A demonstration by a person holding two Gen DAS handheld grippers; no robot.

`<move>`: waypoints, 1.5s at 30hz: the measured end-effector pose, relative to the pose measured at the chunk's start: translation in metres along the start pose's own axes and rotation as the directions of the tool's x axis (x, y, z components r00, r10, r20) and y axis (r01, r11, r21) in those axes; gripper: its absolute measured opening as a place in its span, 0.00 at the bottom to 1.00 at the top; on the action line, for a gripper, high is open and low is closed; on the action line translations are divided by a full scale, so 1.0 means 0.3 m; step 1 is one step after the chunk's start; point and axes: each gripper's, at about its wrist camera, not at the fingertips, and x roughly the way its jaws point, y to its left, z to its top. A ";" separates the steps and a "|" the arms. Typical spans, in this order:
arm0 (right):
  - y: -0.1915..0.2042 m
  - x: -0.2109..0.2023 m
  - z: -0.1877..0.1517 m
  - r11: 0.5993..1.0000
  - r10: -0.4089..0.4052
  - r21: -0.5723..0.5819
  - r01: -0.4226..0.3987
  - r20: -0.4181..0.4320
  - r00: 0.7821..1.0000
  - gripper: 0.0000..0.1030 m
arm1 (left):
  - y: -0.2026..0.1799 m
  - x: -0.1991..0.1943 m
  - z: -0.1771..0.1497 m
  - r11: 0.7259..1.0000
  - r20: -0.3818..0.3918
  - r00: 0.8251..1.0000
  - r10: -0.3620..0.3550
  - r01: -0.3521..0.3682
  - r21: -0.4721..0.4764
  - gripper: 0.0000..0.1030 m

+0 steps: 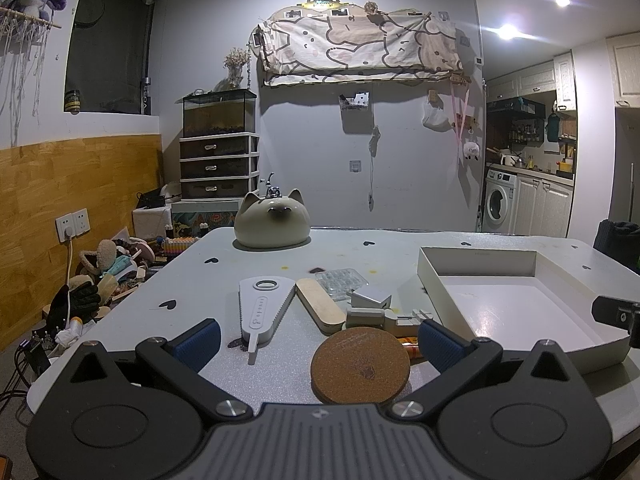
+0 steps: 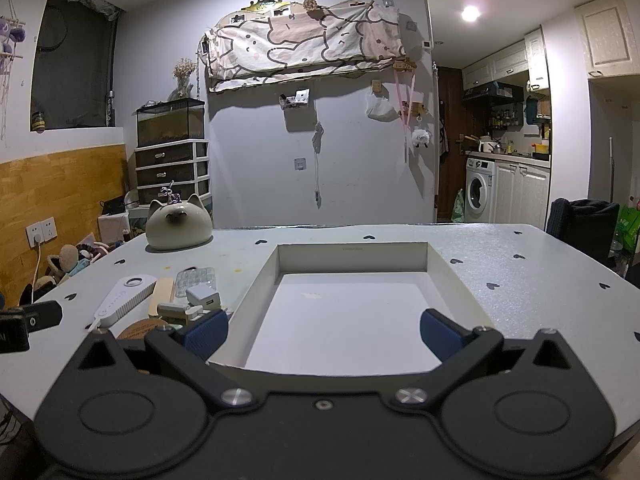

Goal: Organize rigid objects

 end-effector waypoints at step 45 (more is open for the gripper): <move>-0.547 0.525 0.100 0.983 -0.145 0.058 0.173 -0.323 0.935 0.37 | -0.115 0.374 -0.176 0.994 -0.267 0.961 -0.070 0.089 0.060 1.00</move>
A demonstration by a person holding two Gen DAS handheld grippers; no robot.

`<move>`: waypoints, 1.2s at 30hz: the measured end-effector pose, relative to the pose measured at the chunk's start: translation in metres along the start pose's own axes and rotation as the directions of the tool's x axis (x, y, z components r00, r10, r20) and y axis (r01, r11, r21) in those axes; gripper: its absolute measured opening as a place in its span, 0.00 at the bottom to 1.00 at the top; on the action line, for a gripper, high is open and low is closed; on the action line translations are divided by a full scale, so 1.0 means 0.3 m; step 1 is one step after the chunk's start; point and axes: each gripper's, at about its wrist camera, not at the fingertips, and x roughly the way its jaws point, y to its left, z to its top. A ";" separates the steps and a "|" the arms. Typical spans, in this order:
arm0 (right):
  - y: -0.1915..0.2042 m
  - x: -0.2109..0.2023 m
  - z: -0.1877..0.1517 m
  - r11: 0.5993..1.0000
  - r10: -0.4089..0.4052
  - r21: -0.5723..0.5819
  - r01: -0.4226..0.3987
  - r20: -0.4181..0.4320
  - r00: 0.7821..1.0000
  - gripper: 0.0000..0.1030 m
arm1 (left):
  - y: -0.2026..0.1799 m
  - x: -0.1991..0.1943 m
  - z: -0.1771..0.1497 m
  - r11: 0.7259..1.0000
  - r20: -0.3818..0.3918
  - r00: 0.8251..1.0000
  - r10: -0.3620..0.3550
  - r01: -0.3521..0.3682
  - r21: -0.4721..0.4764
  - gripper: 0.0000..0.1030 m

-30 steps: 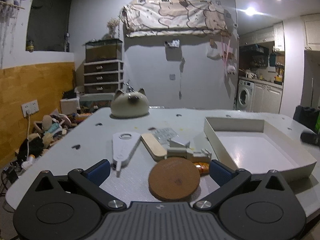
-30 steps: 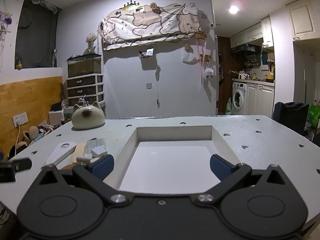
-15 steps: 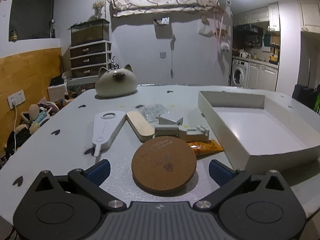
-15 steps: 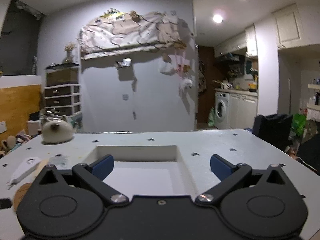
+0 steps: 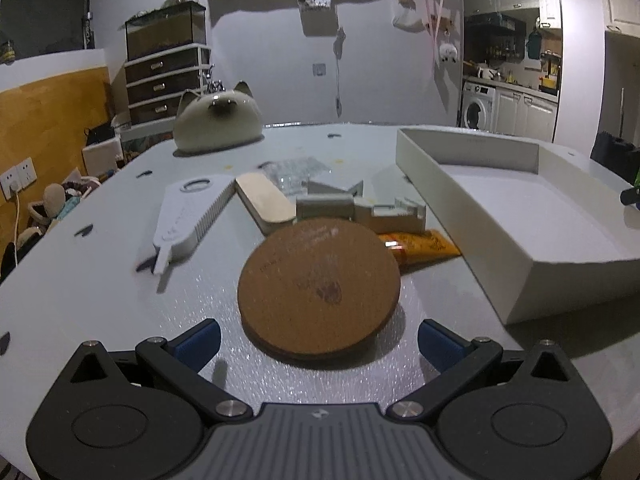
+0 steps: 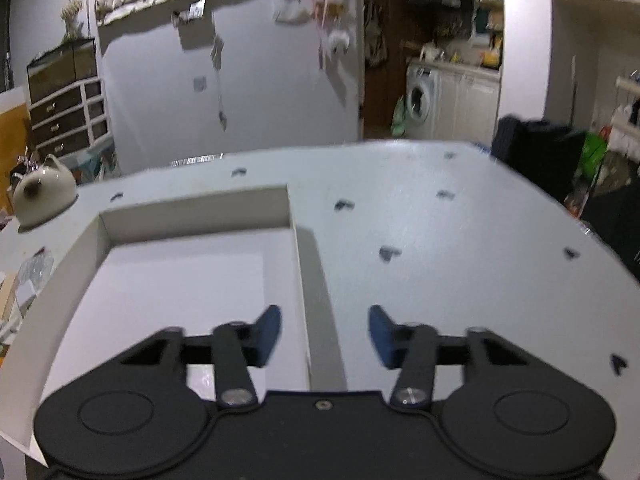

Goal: Organize rigid objects

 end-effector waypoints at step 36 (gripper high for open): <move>0.020 0.130 -0.051 0.997 0.061 -0.033 -0.069 -0.199 0.978 0.06 | 0.083 0.124 0.105 0.983 -0.011 0.986 -0.168 0.167 -0.083 0.96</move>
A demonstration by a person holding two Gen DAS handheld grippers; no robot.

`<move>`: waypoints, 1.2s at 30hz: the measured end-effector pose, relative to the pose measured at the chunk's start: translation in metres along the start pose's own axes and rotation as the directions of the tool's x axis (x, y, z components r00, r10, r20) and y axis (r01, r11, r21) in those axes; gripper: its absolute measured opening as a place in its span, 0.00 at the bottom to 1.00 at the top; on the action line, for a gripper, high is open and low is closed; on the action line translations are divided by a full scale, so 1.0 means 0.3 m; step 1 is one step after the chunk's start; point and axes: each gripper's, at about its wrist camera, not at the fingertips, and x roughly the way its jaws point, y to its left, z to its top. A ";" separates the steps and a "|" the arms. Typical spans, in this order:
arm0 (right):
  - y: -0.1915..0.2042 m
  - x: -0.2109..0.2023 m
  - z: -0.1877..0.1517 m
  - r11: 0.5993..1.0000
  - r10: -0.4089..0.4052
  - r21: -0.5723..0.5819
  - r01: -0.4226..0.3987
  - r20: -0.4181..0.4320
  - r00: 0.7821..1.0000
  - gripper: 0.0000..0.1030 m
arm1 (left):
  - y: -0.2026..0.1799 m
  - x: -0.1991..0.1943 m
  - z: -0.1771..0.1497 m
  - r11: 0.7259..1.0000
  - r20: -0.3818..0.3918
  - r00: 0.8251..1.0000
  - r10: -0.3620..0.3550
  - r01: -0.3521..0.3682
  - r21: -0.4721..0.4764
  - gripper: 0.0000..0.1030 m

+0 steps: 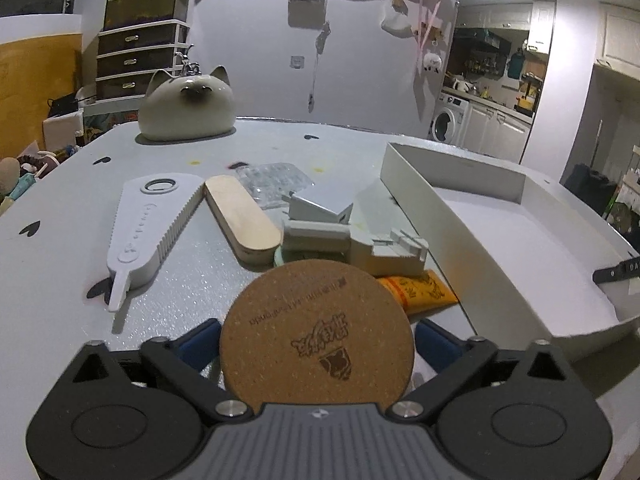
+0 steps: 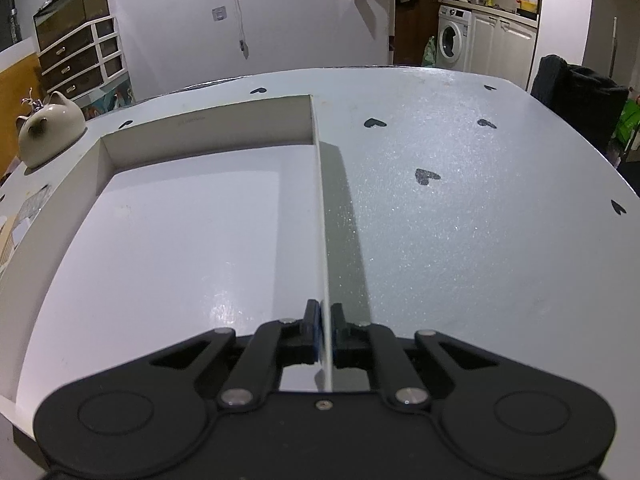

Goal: Organize rigid objects
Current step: 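Carry the cork coaster with the left tool into the white box and release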

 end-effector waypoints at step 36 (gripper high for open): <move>0.013 0.001 -0.004 1.000 -0.011 -0.021 0.011 0.007 1.000 0.08 | -0.681 0.225 0.202 0.882 -0.186 0.899 -0.397 0.430 0.193 0.96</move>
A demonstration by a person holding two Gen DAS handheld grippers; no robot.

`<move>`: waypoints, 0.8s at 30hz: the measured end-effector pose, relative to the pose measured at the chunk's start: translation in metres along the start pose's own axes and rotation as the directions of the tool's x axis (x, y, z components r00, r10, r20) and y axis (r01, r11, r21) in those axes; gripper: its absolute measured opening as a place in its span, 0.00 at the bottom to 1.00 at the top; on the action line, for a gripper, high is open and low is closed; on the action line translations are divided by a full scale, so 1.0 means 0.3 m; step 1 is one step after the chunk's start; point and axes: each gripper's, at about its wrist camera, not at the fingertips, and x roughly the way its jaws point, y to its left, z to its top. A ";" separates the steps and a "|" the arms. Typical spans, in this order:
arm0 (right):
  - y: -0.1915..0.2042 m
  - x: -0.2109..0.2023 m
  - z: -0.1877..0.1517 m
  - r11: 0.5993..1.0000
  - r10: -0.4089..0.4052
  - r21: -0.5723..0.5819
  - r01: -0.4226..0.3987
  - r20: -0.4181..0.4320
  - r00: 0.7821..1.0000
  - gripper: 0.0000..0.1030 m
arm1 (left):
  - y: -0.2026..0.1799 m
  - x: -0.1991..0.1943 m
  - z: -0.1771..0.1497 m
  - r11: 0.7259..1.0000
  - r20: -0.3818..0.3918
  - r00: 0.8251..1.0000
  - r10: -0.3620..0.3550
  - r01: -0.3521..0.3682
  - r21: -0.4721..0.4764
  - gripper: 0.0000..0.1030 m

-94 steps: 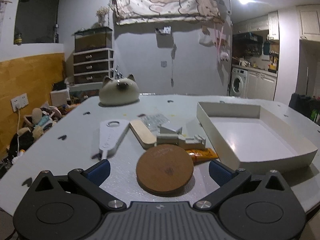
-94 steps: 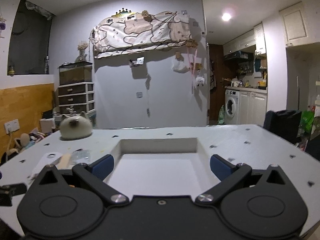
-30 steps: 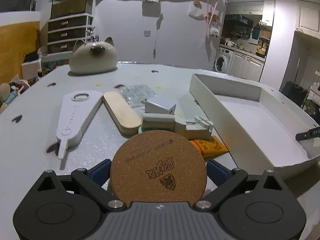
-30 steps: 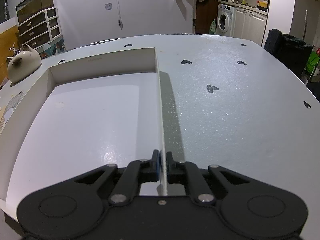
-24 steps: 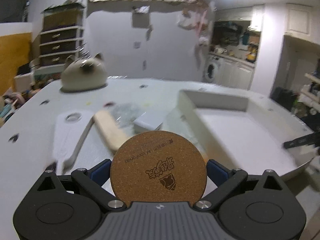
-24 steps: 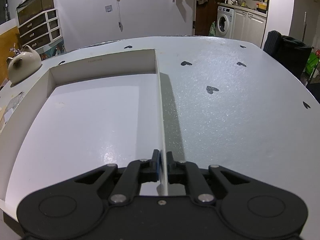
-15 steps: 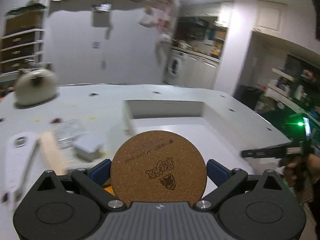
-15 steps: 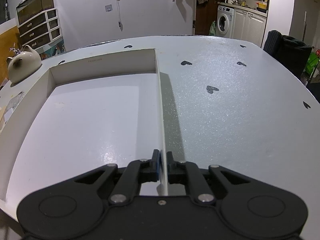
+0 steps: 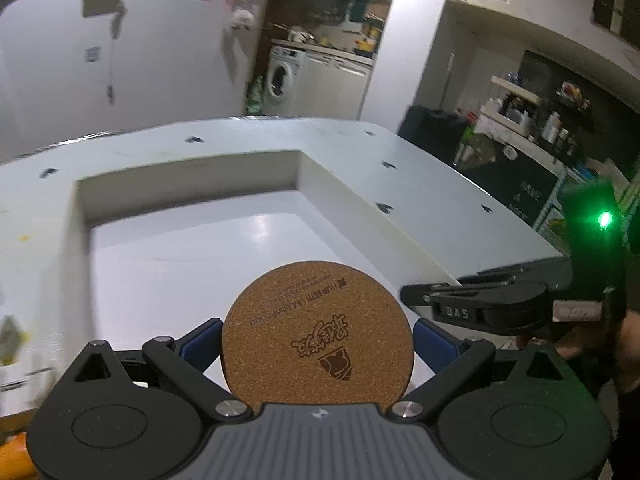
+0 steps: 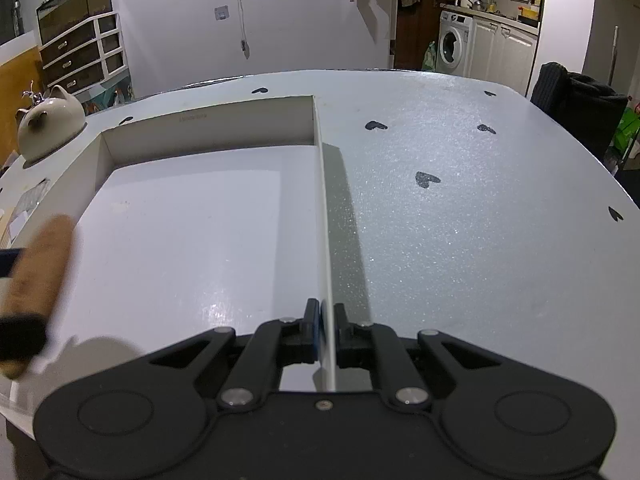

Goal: Organize rigid objects
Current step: 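Carry the cork coaster with the left tool into the white box and release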

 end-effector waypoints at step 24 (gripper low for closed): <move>-0.016 0.005 0.012 1.000 0.029 0.001 -0.029 -0.025 0.999 0.06 | -0.080 0.065 -0.012 0.999 -0.060 0.998 0.001 0.002 0.052 1.00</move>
